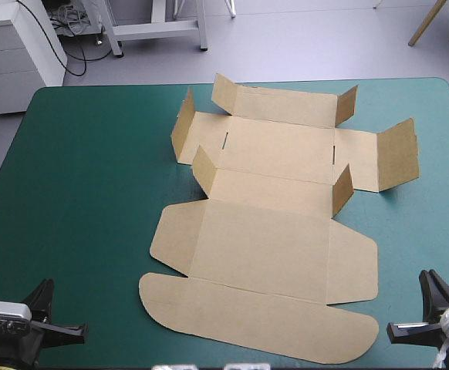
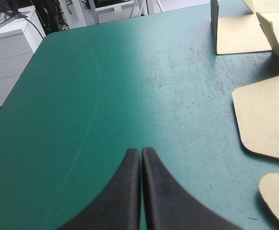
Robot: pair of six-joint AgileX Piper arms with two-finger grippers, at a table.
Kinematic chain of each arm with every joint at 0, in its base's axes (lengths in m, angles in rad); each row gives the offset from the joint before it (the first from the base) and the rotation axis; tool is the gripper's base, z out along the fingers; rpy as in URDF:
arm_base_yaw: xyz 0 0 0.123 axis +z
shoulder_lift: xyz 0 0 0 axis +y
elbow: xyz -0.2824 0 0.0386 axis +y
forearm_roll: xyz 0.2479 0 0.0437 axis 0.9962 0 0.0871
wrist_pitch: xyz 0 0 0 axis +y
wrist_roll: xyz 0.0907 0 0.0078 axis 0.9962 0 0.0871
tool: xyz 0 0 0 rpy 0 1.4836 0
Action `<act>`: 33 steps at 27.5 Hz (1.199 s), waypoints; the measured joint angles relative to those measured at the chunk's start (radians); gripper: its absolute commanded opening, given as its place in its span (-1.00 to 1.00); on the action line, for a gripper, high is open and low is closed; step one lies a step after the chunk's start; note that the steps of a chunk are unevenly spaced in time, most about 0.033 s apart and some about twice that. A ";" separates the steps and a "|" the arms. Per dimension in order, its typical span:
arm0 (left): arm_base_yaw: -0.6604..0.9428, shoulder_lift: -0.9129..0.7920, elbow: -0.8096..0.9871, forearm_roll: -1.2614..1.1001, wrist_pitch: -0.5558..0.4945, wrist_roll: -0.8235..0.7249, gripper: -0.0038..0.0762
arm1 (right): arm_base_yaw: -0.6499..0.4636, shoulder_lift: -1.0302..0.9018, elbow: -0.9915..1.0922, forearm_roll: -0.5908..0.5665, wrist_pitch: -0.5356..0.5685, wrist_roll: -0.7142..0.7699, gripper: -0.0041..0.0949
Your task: Fold the box
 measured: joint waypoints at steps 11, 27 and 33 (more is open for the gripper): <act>0.000 0.000 0.000 0.000 0.000 0.000 -0.93 | 0.000 0.000 0.000 -0.001 0.000 0.015 0.59; 0.000 0.000 0.000 0.000 0.000 0.000 -0.93 | 0.000 0.352 -0.184 0.022 0.046 0.056 0.58; 0.000 0.000 0.000 0.000 0.000 0.000 -0.93 | 0.000 0.683 -0.406 0.072 0.154 0.047 0.59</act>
